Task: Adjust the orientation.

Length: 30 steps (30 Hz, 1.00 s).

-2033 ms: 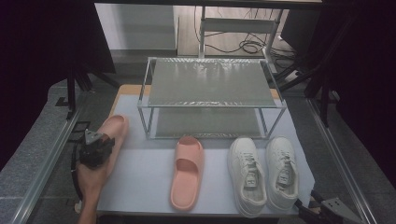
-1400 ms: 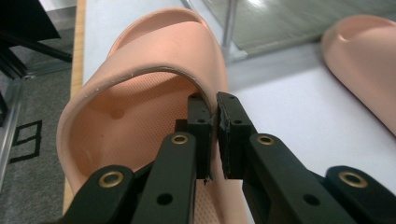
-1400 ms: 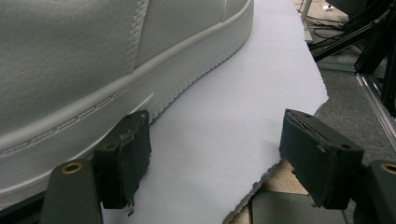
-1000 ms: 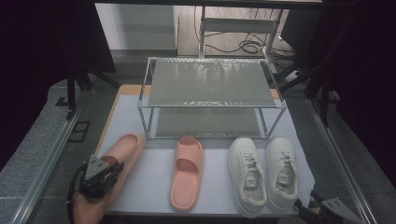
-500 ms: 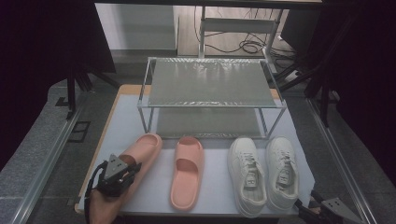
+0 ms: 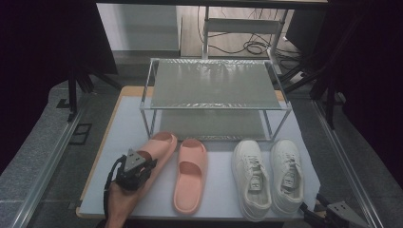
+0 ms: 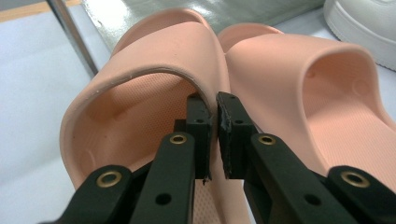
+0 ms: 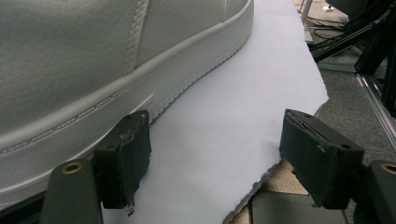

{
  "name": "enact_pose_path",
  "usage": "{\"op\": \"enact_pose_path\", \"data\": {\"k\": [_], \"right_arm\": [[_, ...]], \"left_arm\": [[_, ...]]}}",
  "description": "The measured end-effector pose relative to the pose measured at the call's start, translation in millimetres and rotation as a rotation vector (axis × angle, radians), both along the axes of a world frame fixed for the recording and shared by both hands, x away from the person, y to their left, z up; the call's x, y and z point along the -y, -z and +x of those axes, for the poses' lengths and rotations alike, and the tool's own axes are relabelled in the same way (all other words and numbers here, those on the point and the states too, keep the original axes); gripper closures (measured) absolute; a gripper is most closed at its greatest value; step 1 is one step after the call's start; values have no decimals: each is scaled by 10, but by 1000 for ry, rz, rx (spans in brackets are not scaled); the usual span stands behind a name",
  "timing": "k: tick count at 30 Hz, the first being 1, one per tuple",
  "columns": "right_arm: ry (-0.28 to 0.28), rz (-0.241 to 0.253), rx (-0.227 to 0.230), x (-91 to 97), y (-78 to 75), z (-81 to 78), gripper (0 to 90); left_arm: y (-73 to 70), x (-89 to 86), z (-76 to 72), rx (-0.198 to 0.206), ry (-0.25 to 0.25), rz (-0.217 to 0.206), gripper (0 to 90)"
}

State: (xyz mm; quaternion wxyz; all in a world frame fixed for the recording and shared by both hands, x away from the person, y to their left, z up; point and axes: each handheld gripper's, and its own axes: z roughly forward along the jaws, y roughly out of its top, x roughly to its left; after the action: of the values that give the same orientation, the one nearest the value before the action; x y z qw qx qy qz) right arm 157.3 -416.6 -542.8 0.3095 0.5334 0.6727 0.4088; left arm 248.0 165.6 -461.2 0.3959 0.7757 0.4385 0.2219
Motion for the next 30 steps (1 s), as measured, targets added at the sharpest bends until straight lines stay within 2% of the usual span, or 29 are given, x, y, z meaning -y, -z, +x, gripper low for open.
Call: {"op": "enact_pose_path", "data": {"k": [8,14,19,26,30], "right_arm": [[-2,1,1,3,1,-1,246],[-3,2,5,4,4,0,245],[-3,4,5,4,5,0,244],[-7,5,2,7,4,-3,243],[-9,5,2,10,4,-3,243]], "left_arm": [[46,169,217,-1,-20,-4,838],[49,270,358,19,-42,-4,837],[58,319,474,34,-71,-5,836],[101,372,616,32,-89,-19,830],[142,400,707,33,-102,-11,830]]}}
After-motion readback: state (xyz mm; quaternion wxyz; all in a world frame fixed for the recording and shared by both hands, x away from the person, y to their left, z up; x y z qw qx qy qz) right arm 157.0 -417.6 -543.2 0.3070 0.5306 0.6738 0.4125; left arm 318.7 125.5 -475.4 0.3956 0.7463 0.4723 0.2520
